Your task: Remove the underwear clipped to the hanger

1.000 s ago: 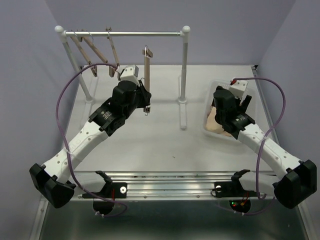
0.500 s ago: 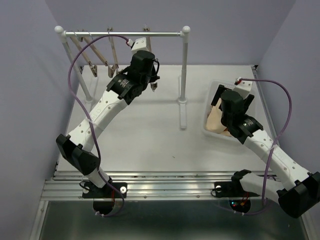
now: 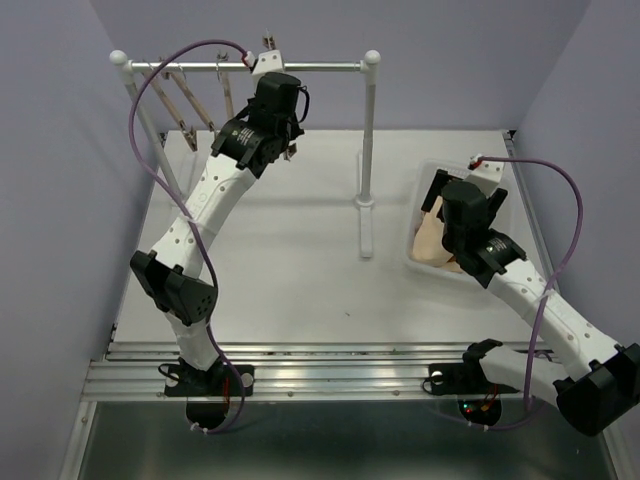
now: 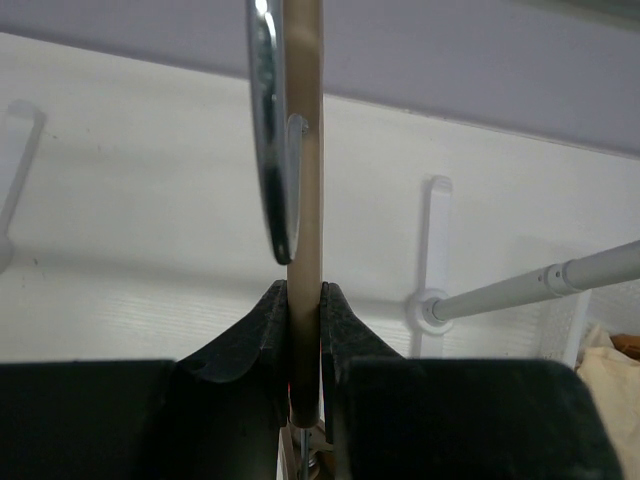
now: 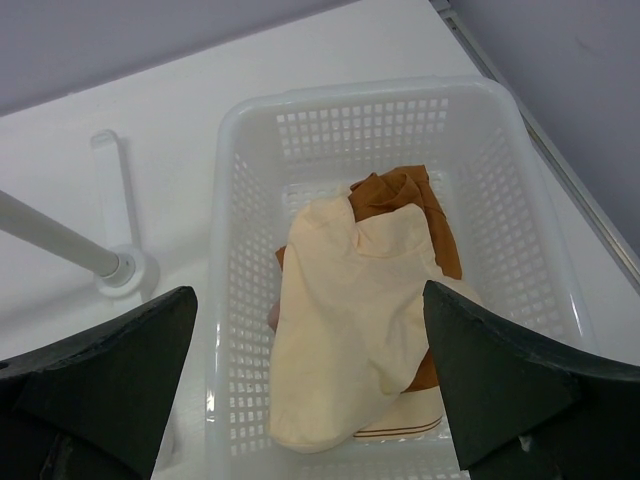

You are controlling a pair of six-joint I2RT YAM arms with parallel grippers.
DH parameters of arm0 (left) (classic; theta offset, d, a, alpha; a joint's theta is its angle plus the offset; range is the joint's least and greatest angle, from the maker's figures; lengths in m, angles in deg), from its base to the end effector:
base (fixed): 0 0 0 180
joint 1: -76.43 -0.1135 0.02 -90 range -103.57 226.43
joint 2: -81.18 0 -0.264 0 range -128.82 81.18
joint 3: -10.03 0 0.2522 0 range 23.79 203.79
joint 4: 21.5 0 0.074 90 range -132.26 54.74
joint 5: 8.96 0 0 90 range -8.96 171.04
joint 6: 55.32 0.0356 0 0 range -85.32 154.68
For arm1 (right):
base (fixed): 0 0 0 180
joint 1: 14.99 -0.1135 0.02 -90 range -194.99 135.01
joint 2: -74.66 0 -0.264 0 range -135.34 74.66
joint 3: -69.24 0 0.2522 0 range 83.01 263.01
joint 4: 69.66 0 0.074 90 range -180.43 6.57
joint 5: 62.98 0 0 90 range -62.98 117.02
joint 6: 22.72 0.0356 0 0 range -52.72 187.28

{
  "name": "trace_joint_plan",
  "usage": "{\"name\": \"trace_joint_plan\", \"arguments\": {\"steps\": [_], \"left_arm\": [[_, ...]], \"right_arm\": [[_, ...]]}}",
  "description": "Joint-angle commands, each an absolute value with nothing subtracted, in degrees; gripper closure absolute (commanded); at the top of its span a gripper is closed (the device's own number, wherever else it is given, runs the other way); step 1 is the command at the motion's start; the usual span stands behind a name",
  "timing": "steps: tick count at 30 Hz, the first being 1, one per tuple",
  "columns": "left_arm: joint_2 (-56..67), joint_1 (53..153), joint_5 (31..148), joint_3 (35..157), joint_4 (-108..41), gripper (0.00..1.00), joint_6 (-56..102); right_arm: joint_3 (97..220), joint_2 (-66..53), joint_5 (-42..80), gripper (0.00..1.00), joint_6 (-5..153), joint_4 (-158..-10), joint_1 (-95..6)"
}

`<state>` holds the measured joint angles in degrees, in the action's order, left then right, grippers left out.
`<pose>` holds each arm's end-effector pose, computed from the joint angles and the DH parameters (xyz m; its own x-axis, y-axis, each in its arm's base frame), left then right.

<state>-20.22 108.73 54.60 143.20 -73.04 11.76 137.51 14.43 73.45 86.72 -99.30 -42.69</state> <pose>0.3349 -0.1930 0.4693 -0.3117 -0.2155 -0.9254 0.0031 0.9737 -0.2278 0.2159 0.0842 0.3417 -0.2155 0.1460 -0.9655 0.3688 0.9277 0.0579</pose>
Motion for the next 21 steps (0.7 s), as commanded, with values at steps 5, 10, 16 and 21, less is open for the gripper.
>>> {"name": "trace_joint_plan", "arguments": {"steps": [5, 10, 16, 21], "left_arm": [[-19.2, 104.3, 53.2, 148.8, -72.3, 1.0, 18.6], [-19.8, 101.2, 56.4, 148.6, -71.2, 1.0, 21.6], [-22.0, 99.4, 59.1, 148.8, -70.3, 1.0, 24.7], [-22.7, 98.1, 60.6, 147.3, -70.8, 1.0, 24.5]], "right_arm": [[139.4, 13.2, 73.7, 0.0, 86.4, -96.3, -42.3], [140.0, 12.3, 73.2, 0.0, 86.5, -96.0, -42.3], [140.1, 11.9, 72.6, 0.0, 86.5, -95.7, -42.3], [140.0, 11.9, 72.4, 0.0, 86.6, -95.8, -42.3]]}}
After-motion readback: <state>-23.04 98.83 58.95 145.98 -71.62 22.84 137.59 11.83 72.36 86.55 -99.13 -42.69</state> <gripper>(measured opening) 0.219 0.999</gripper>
